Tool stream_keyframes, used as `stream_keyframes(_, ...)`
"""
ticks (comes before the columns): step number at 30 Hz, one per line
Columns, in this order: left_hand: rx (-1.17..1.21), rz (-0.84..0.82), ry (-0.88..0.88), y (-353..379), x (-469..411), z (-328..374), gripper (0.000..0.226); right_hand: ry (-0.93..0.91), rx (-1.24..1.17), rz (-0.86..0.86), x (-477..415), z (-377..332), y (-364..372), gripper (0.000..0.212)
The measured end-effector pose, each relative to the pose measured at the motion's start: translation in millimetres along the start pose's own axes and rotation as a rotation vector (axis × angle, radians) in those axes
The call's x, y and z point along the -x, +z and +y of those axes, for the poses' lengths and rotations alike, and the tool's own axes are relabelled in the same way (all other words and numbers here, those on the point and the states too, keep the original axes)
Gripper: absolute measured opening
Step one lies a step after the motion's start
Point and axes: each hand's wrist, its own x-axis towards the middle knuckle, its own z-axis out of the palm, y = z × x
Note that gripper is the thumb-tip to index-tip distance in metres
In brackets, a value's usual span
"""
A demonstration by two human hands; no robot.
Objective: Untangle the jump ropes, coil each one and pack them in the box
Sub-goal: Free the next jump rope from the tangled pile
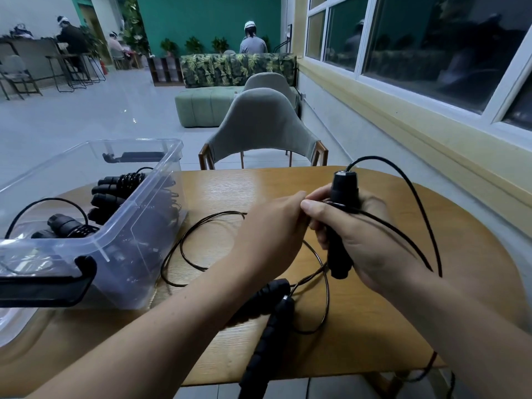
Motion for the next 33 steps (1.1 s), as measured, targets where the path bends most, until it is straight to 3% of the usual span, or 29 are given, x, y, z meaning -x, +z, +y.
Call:
stream_keyframes(10,0.016,0.040,-0.042,7.6,-1.5,-13.2,0.041,-0.117,-0.064,0.083,-0.8,-22.7,-14.5,0.008)
stream_keyframes(20,0.022,0.045,-0.103,9.7,-4.1,-25.3,0.043,-0.188,-0.250,0.236,-16.3,-51.9,-61.6,0.023)
stream_keyframes(27,0.039,0.049,-0.099,7.7,-4.2,-19.5,0.035,-0.070,-0.237,0.213,-13.4,-41.1,-50.4,0.018)
stream_keyframes(30,0.030,0.038,-0.077,6.6,-3.2,-12.8,0.038,-0.029,-0.189,0.149,-8.7,-31.5,-36.4,0.010)
stream_keyframes(33,0.015,0.032,-0.051,5.8,-1.9,-7.9,0.040,-0.016,-0.097,0.068,-3.7,-18.0,-22.9,0.016)
